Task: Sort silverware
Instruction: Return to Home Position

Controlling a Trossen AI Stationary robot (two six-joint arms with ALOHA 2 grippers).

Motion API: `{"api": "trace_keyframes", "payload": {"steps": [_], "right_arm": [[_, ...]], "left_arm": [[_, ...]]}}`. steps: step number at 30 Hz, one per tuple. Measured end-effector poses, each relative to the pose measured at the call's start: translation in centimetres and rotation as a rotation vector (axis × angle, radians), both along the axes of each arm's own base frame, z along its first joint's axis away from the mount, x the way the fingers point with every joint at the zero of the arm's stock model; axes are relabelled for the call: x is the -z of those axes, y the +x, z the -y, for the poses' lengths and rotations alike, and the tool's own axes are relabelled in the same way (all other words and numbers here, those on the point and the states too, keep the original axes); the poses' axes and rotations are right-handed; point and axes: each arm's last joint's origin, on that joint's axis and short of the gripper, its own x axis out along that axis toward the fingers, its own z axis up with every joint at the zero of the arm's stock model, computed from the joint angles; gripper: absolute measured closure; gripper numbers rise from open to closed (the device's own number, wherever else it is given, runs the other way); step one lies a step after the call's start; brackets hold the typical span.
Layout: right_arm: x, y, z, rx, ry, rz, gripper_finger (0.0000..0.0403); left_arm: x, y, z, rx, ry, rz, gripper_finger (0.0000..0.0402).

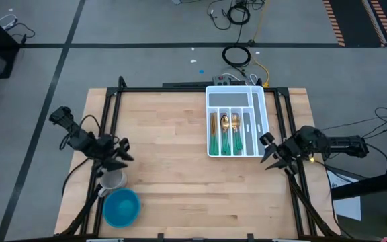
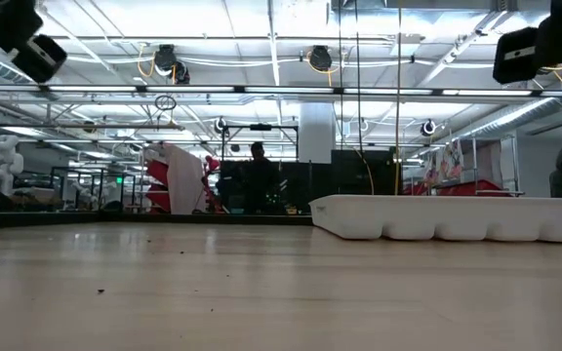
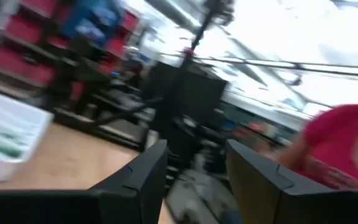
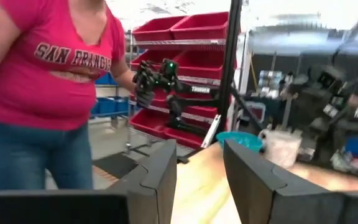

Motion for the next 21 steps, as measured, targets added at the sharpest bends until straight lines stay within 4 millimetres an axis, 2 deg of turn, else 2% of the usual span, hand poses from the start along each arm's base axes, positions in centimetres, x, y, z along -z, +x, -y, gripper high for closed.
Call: {"api": "trace_keyframes", "payload": {"steps": [3,6,12,21], "right_arm": [[0.1,0.0,0.0,0.019,-0.084,0.044,0.0280],[0.9,0.2,0.0,0.023,-0.124,-0.015,0.0280],[1.2,0.2,0.0,0.023,-0.122,-0.049,0.0280],[1.2,0.4,0.4,0.164,-0.044,-0.102,0.0280]], "left_arm": [[0.1,-0.1,0.3,0.101,0.029,0.038,0.0233],[0.5,-0.1,0.6,0.156,0.082,0.090,0.0233],[2.6,0.2,1.0,0.208,0.173,-0.079,0.0233],[2.3,0.1,1.0,0.223,0.160,-0.055,0.0233]]}}
